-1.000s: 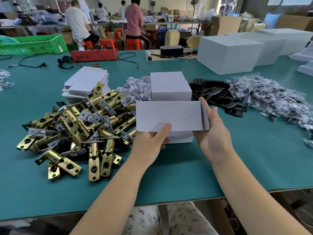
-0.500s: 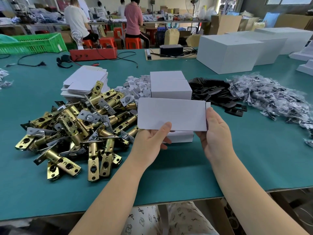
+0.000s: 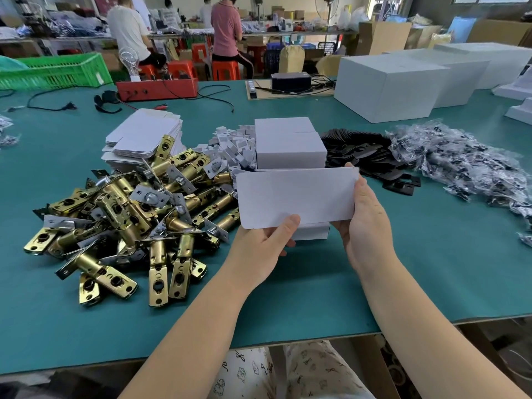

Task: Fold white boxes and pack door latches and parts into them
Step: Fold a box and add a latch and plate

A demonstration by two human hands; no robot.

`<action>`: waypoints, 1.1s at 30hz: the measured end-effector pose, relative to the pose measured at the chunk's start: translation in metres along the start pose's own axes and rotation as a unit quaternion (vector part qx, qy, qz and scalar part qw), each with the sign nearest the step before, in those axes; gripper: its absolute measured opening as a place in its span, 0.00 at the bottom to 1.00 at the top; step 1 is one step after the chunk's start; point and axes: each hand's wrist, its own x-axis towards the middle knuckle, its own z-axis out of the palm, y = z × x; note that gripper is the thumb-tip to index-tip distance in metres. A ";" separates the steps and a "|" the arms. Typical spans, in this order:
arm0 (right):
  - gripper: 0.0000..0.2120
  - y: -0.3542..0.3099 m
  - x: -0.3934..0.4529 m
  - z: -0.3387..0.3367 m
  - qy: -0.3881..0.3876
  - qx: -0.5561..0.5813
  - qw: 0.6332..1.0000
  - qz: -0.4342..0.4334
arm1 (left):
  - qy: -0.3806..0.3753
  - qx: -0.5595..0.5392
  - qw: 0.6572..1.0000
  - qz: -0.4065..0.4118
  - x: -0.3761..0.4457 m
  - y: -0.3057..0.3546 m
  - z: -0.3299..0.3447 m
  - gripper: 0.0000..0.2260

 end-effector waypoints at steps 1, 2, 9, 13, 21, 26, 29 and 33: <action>0.13 0.000 -0.002 0.001 -0.006 -0.017 1.000 -0.009 | 0.003 -0.004 1.000 -0.002 0.000 0.000 0.000 0.08; 0.14 0.000 -0.003 0.002 -0.016 -0.033 0.999 -0.016 | 0.004 -0.005 1.000 -0.003 0.001 -0.001 0.000 0.07; 0.18 0.003 -0.008 0.000 -0.080 -0.147 0.984 -0.055 | 0.005 0.004 1.000 -0.014 0.001 -0.001 -0.001 0.06; 0.23 0.003 -0.007 -0.003 -0.116 -0.126 0.984 -0.055 | 0.001 0.003 1.000 -0.016 0.000 0.001 0.000 0.06; 0.11 -0.001 -0.006 -0.001 -0.001 -0.089 0.996 0.004 | -0.010 -0.008 0.996 0.087 -0.004 0.011 0.000 0.18; 0.14 -0.009 -0.007 -0.003 0.007 -0.089 0.983 0.162 | 0.009 -0.095 0.984 0.148 -0.004 0.017 -0.006 0.31; 0.15 -0.010 -0.012 0.005 -0.086 -0.219 0.953 0.190 | -0.005 -0.126 0.983 0.133 -0.004 0.017 -0.006 0.31; 0.15 -0.013 -0.016 0.007 -0.115 -0.333 0.921 0.164 | 0.046 -0.090 0.980 0.172 -0.007 0.015 -0.003 0.13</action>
